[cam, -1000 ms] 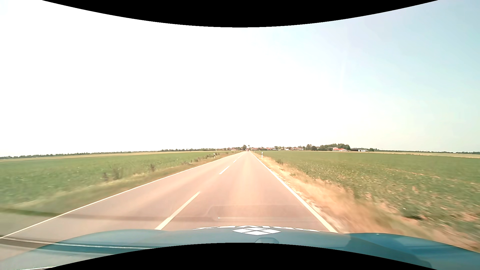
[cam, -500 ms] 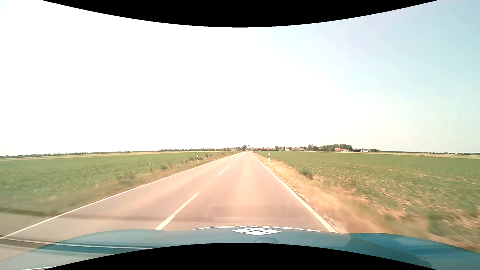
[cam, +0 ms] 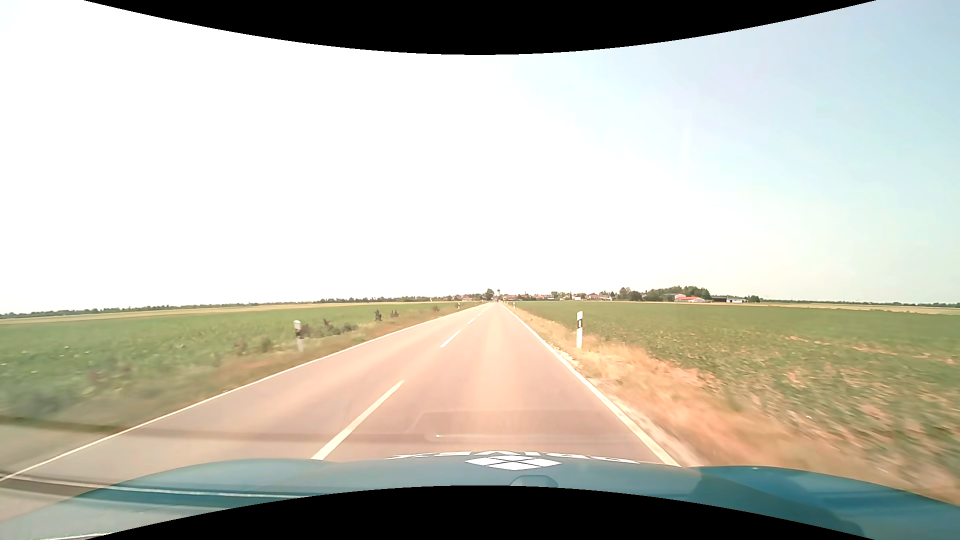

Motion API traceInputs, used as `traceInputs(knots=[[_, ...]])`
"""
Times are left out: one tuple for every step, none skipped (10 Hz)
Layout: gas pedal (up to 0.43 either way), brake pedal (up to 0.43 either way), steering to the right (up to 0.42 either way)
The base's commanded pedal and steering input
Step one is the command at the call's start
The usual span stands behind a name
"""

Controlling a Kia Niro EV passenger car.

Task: Follow the waypoints while adhering to traffic rules and regulations

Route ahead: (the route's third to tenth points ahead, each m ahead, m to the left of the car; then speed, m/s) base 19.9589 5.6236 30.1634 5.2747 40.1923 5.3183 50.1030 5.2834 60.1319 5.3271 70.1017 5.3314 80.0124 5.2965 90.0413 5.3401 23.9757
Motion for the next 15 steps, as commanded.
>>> traceInputs(knots=[[0.240, 0.000, -0.001], [0.240, 0.000, -0.001], [0.240, 0.000, 0.000], [0.240, 0.000, -0.001], [0.240, 0.000, 0.000], [0.240, 0.000, 0.000], [0.240, 0.000, 0.000], [0.240, 0.000, 0.000], [0.240, 0.000, 0.000], [0.240, 0.000, 0.000], [0.240, 0.000, 0.001], [0.240, 0.000, 0.001], [0.240, 0.000, 0.001], [0.240, 0.000, 0.001], [0.240, 0.000, 0.000]])
